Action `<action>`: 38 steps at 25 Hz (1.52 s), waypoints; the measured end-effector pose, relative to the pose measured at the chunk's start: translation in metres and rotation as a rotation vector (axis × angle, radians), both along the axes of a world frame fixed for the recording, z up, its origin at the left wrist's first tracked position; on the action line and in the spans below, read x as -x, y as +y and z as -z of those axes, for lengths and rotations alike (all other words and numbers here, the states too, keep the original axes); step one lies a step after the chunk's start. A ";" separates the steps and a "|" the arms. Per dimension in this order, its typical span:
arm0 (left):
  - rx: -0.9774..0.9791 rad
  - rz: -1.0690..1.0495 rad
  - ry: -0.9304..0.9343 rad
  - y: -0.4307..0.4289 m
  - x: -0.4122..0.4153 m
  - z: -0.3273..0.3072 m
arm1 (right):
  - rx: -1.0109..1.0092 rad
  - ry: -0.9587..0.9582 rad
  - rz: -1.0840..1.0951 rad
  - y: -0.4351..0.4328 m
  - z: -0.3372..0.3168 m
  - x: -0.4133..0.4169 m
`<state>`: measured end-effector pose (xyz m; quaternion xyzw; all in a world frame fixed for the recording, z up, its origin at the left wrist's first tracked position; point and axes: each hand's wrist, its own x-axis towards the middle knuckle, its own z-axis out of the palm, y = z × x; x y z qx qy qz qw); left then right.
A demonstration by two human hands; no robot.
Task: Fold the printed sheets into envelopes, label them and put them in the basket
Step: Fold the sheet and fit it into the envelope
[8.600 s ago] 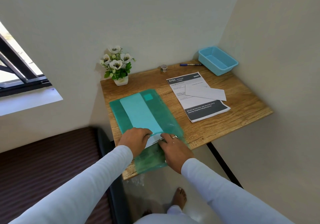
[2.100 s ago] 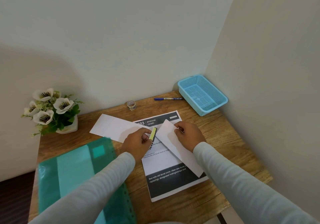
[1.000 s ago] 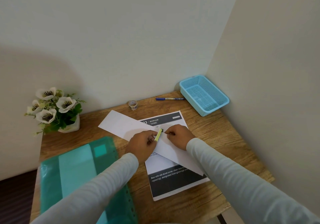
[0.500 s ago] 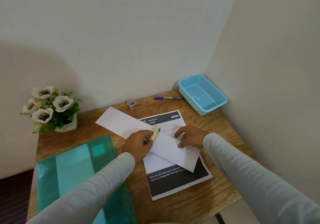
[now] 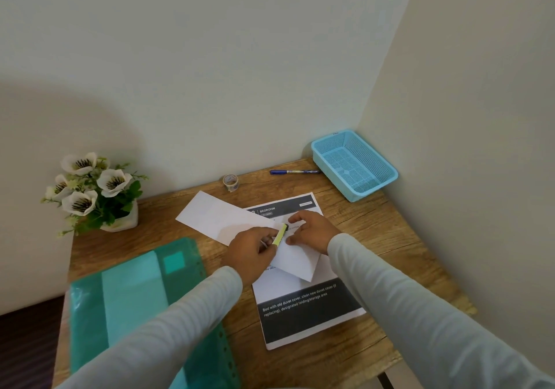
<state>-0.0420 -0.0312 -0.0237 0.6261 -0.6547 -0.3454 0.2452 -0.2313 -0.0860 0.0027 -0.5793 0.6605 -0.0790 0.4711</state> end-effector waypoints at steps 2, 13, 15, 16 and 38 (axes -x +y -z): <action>-0.017 -0.008 -0.018 -0.001 -0.003 0.001 | -0.050 -0.002 0.001 0.000 -0.001 0.012; -0.004 0.026 -0.006 0.002 0.004 -0.001 | -0.177 -0.154 0.139 0.005 -0.005 0.021; 0.026 0.040 0.005 0.002 0.006 -0.005 | -0.152 -0.239 0.194 0.004 -0.006 0.007; 0.037 0.042 0.011 0.002 0.007 -0.007 | -0.140 -0.282 0.220 0.005 -0.006 0.003; 0.075 0.062 0.194 0.002 0.017 -0.022 | -0.098 -0.415 0.238 0.020 0.004 -0.002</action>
